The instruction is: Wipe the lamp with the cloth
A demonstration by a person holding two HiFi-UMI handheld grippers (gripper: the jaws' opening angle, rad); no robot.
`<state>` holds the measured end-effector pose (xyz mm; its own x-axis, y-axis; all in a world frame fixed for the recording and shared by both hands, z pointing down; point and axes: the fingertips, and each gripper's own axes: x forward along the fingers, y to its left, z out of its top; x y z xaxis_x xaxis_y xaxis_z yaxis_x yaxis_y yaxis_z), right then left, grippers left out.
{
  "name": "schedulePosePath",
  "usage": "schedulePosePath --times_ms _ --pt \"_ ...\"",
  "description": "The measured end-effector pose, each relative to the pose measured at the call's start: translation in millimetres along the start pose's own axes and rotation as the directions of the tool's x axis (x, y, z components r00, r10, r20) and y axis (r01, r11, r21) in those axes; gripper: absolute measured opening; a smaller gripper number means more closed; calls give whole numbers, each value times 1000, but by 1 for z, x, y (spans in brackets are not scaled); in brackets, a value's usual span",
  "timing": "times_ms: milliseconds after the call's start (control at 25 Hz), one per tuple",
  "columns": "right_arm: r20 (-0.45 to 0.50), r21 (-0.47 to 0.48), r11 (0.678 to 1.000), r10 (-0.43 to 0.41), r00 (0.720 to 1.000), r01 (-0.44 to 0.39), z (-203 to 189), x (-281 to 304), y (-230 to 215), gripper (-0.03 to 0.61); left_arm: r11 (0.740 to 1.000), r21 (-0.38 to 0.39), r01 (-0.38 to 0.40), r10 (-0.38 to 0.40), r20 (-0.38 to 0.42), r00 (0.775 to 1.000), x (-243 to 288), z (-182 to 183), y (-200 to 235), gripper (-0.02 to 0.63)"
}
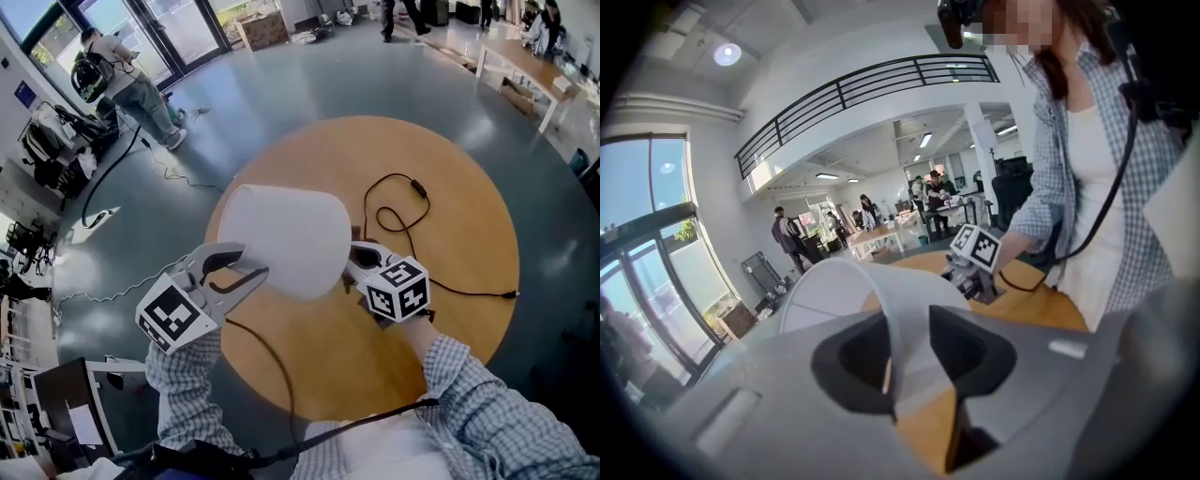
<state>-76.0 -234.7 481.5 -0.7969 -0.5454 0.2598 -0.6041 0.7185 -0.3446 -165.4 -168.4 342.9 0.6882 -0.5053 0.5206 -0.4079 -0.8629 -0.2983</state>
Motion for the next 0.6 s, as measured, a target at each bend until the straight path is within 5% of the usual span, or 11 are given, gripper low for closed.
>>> schedulePosePath --times_ms 160,600 --pt "-6 -24 1000 4 1000 -4 4 9 8 51 1000 7 -1 1 -1 1000 -1 3 0 121" --pt "-224 33 985 -161 961 172 -95 -31 -54 52 997 75 26 -24 -29 999 7 11 -2 124"
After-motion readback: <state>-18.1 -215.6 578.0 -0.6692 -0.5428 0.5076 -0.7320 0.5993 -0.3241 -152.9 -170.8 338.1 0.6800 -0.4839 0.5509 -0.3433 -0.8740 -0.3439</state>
